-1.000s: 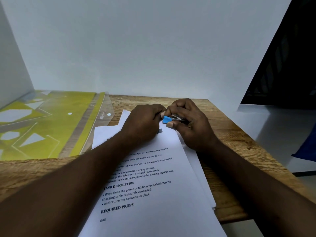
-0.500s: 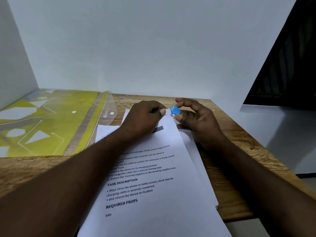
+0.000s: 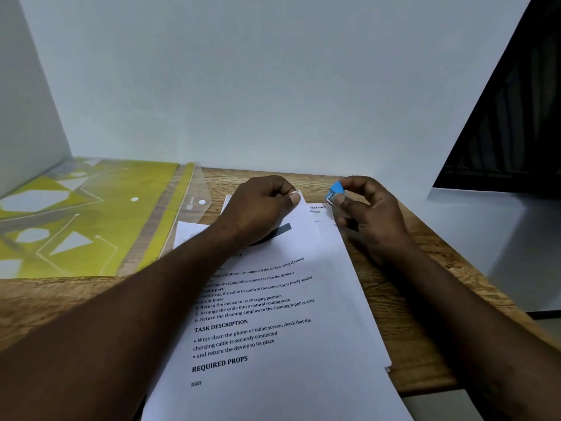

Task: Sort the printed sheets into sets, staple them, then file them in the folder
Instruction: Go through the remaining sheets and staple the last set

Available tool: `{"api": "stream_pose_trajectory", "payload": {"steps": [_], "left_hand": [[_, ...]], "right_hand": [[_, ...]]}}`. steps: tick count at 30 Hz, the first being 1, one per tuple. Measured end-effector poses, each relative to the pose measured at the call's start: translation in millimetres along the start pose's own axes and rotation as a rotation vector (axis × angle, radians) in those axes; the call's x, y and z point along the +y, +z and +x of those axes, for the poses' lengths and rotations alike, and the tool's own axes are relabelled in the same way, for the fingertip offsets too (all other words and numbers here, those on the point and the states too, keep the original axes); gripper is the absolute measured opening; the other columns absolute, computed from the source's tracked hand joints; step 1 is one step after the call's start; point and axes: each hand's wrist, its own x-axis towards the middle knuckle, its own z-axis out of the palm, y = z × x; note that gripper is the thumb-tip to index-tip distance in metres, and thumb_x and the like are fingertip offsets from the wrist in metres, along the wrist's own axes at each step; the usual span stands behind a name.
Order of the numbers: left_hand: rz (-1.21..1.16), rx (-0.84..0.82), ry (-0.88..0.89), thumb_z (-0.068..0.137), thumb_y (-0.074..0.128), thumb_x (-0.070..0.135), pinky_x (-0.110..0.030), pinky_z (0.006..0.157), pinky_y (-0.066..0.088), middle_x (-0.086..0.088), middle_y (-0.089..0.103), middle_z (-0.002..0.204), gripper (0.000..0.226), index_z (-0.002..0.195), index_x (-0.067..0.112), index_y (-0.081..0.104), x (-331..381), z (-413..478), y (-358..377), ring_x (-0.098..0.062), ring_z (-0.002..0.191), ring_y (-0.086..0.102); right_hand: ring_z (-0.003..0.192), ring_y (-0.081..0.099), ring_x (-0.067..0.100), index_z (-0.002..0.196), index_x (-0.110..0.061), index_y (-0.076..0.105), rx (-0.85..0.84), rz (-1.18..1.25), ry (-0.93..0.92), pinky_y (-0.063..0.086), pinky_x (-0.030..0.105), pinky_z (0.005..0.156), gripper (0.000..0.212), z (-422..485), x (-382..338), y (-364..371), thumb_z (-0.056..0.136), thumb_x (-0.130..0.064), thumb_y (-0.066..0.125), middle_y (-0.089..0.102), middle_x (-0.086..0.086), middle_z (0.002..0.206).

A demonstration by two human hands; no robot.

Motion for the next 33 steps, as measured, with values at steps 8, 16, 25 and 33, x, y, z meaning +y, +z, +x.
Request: {"api": "stream_pose_trajectory", "payload": {"steps": [8, 16, 25, 33], "left_hand": [[-0.107, 0.035, -0.058, 0.084, 0.070, 0.040, -0.051, 0.087, 0.063, 0.013, 0.057, 0.059, 0.019, 0.077, 0.022, 0.069, -2.5, 2.5, -2.5, -0.012, 0.058, 0.051], [-0.124, 0.059, -0.100, 0.080, 0.074, 0.040, -0.036, 0.075, 0.050, 0.013, 0.061, 0.061, 0.024, 0.068, 0.020, 0.067, -4.0, 5.0, -2.5, -0.012, 0.060, 0.054], [-0.236, -0.047, -0.109, 0.076, 0.070, 0.046, -0.040, 0.077, 0.036, 0.008, 0.053, 0.066, 0.022, 0.071, 0.026, 0.062, -9.5, 6.2, -4.1, -0.018, 0.067, 0.043], [-0.090, -0.004, -0.077, 0.087, 0.069, 0.041, -0.053, 0.089, 0.061, 0.015, 0.059, 0.062, 0.020, 0.078, 0.023, 0.066, -14.7, 7.7, -1.6, -0.014, 0.066, 0.054]], "right_hand": [[0.099, 0.065, 0.011, 0.100, -0.033, 0.070, 0.222, -0.778, -0.205, 0.049, 0.028, 0.081, 0.021, 4.5, 3.2, -16.8, 0.089, -0.018, 0.080, 0.067, -0.013, 0.113], [0.094, 0.060, 0.014, 0.095, -0.033, 0.066, 0.171, -1.042, -0.076, 0.045, 0.031, 0.074, 0.022, 6.3, 8.6, -26.6, 0.087, -0.017, 0.079, 0.067, -0.011, 0.102], [0.110, 0.059, 0.020, 0.092, -0.032, 0.067, 0.305, -1.101, -0.123, 0.045, 0.043, 0.100, 0.015, 3.1, -0.5, -21.9, 0.084, -0.038, 0.078, 0.066, -0.010, 0.112], [0.082, 0.069, 0.007, 0.085, -0.023, 0.073, -0.077, -0.539, -0.307, 0.053, 0.029, 0.075, 0.015, -10.8, -7.1, 3.8, 0.086, -0.035, 0.081, 0.075, -0.011, 0.083]]}}
